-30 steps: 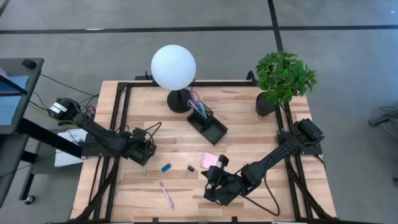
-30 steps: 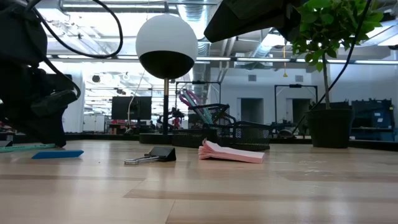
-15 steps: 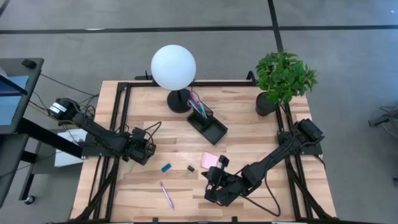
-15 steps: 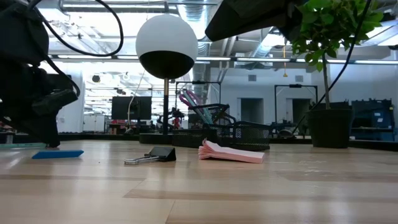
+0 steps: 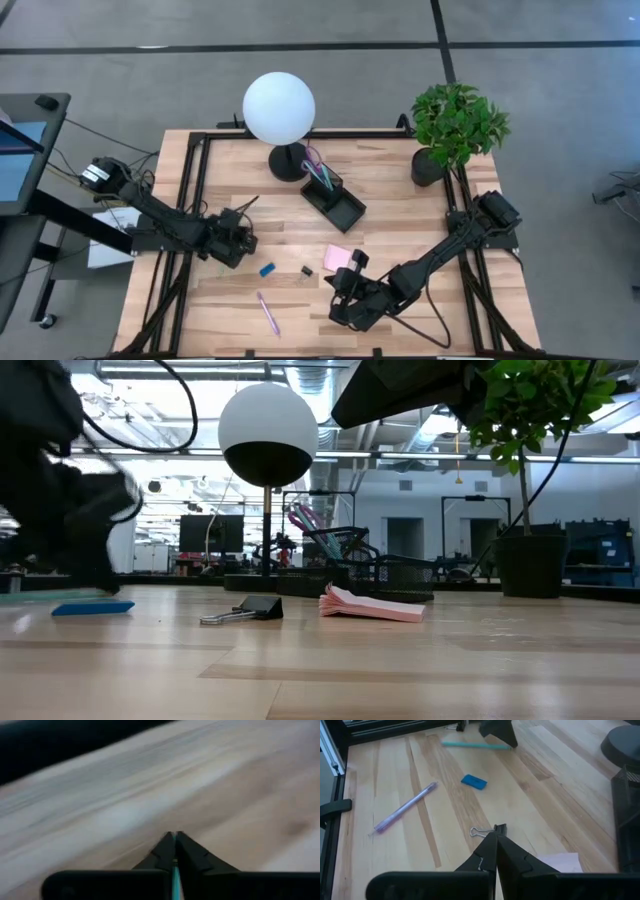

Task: Pick and place office supplies into organizer
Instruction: Put the blue pencil into the desk organizer

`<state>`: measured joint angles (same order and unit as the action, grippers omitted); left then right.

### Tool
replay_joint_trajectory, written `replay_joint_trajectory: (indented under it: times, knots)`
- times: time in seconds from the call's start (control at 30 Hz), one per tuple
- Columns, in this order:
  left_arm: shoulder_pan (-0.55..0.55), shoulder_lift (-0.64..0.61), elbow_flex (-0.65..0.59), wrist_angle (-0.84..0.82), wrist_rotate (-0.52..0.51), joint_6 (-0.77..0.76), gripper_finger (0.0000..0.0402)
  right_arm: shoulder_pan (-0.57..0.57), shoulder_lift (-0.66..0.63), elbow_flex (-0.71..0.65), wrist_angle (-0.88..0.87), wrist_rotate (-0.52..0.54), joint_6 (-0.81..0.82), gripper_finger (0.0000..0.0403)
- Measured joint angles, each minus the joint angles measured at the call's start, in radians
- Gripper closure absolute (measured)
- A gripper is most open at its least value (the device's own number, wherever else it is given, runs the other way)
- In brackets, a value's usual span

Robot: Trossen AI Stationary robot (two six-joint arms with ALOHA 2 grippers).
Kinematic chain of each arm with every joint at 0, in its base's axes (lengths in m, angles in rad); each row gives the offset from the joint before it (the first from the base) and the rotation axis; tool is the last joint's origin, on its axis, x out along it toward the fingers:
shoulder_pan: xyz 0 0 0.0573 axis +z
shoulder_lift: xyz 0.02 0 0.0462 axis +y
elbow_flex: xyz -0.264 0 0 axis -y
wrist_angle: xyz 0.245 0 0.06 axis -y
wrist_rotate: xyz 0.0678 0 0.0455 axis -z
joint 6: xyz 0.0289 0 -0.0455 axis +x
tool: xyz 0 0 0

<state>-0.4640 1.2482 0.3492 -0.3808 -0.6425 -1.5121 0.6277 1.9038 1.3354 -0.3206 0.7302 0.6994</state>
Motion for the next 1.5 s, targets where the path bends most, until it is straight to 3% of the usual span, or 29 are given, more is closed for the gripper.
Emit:
replay_joint_trajectory:
  times: [0.23,0.3,0.43,0.53,0.67,0.77,1.13,1.33,1.5]
  knots:
    - [0.003,-0.002,0.001,0.407,-0.212,0.33,0.0398,0.005,0.0,0.0,0.002,0.022,0.008,0.0403]
    - [0.02,-0.003,0.009,0.487,-0.216,0.427,0.0399,0.008,0.0,0.0,-0.003,0.028,0.008,0.0403]
    - [0.045,-0.004,0.064,0.421,-0.108,0.532,0.0399,0.014,0.0,0.0,-0.008,0.028,0.017,0.0403]
    - [0.048,-0.004,0.092,0.327,0.028,0.552,0.04,0.02,0.0,0.0,-0.012,0.028,0.03,0.0403]
    - [0.033,0.013,0.094,0.315,0.172,0.509,0.0397,0.027,0.0,0.0,-0.015,0.028,0.034,0.0403]
    - [-0.003,0.071,0.093,0.309,0.211,0.482,0.0376,0.031,0.0,0.0,-0.015,0.028,0.034,0.0403]
    - [-0.041,0.226,0.155,0.293,0.21,0.405,0.0285,0.04,0.0,0.0,-0.015,0.03,0.054,0.0403]
    - [-0.046,0.225,0.247,0.123,0.131,0.405,0.0282,0.039,0.0,0.0,-0.016,0.031,0.061,0.0403]
    - [-0.105,0.225,0.303,0.095,0.082,0.437,0.029,0.039,0.0,0.0,-0.016,0.031,0.061,0.0403]
